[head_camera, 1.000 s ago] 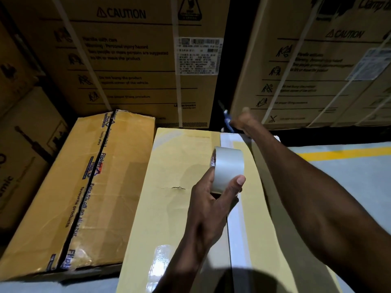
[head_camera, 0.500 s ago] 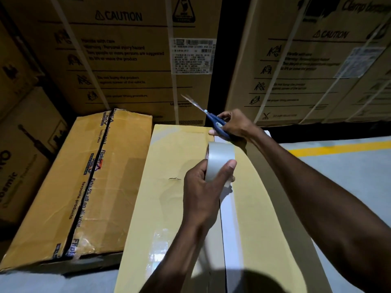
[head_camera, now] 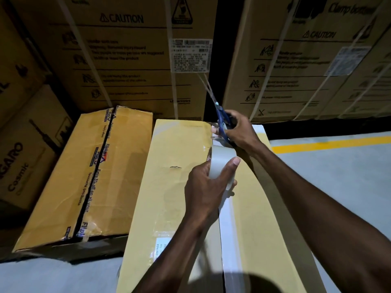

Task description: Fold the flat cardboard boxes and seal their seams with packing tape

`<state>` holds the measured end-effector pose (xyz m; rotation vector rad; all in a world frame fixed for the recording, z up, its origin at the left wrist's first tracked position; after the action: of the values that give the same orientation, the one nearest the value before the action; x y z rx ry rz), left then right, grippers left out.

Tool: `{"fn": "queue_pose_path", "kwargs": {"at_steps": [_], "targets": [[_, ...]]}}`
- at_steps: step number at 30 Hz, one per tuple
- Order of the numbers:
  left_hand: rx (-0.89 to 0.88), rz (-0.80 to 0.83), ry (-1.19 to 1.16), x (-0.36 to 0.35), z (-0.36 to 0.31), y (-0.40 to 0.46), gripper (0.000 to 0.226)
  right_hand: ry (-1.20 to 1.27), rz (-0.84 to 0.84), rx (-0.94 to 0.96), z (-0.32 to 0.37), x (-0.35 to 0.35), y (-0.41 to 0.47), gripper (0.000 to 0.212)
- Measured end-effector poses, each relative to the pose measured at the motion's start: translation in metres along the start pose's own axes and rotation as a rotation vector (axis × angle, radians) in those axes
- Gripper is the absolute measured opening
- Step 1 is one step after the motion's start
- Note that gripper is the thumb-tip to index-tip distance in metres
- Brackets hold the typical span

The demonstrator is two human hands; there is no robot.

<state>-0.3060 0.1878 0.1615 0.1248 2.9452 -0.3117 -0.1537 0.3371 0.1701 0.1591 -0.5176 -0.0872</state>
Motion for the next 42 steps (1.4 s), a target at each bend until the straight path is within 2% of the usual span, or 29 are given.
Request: {"fn": "queue_pose_path", "kwargs": {"at_steps": [3,7,10,14,16,19,20,22,26,29,35,38,42], "targets": [[0.002,-0.015,0.004,-0.004,-0.002,0.001,0.047,-0.077,0.085,-0.016,-0.003,-0.005,-0.003,0.068],[0.022,-0.029,-0.067,-0.002,0.002,-0.002,0.040,-0.325,0.060,-0.016,-0.004,-0.008,0.001,0.089],[0.033,0.009,-0.122,-0.002,0.007,-0.016,0.041,-0.473,0.079,0.023,0.008,-0.006,0.006,0.088],[0.053,0.004,-0.134,0.003,0.008,-0.021,0.045,-0.636,0.041,0.249,0.035,-0.016,-0.008,0.069],[0.057,0.000,-0.099,0.003,0.005,-0.021,0.039,-0.543,0.067,0.230,0.035,-0.018,-0.013,0.058],[0.069,0.025,-0.109,-0.001,0.002,-0.023,0.030,-0.268,0.238,0.027,0.027,-0.011,-0.017,0.057],[0.076,0.027,-0.114,-0.002,0.002,-0.023,0.029,-0.250,0.288,0.006,0.026,-0.010,-0.019,0.057],[0.089,0.021,-0.126,-0.002,0.002,-0.022,0.029,-0.348,0.300,0.053,0.027,-0.013,-0.025,0.055],[0.067,-0.003,-0.132,0.001,0.000,-0.023,0.027,-0.484,0.127,0.142,0.021,-0.017,-0.039,0.058],[0.080,0.001,-0.127,0.004,0.004,-0.037,0.028,-0.528,0.068,0.152,0.024,-0.013,-0.041,0.055],[0.111,0.026,-0.143,0.011,0.008,-0.056,0.040,-0.567,0.112,0.163,0.037,-0.014,-0.048,0.056],[0.123,0.040,-0.146,0.009,0.006,-0.058,0.033,-0.504,0.177,0.108,0.036,-0.009,-0.056,0.063],[0.140,0.024,-0.165,0.008,0.006,-0.059,0.030,-0.404,0.246,0.080,0.036,-0.005,-0.071,0.060]]}}
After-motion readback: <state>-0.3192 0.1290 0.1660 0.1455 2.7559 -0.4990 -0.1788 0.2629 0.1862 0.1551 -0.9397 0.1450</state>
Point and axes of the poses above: each hand's wrist, its own y-axis towards the middle knuckle, its own x-axis out of the back of the hand, z = x × y, the point moved 8 cm from there along y, towards the middle knuckle, and after that the axes turned 5 degrees about x, right-handed, at the moved point
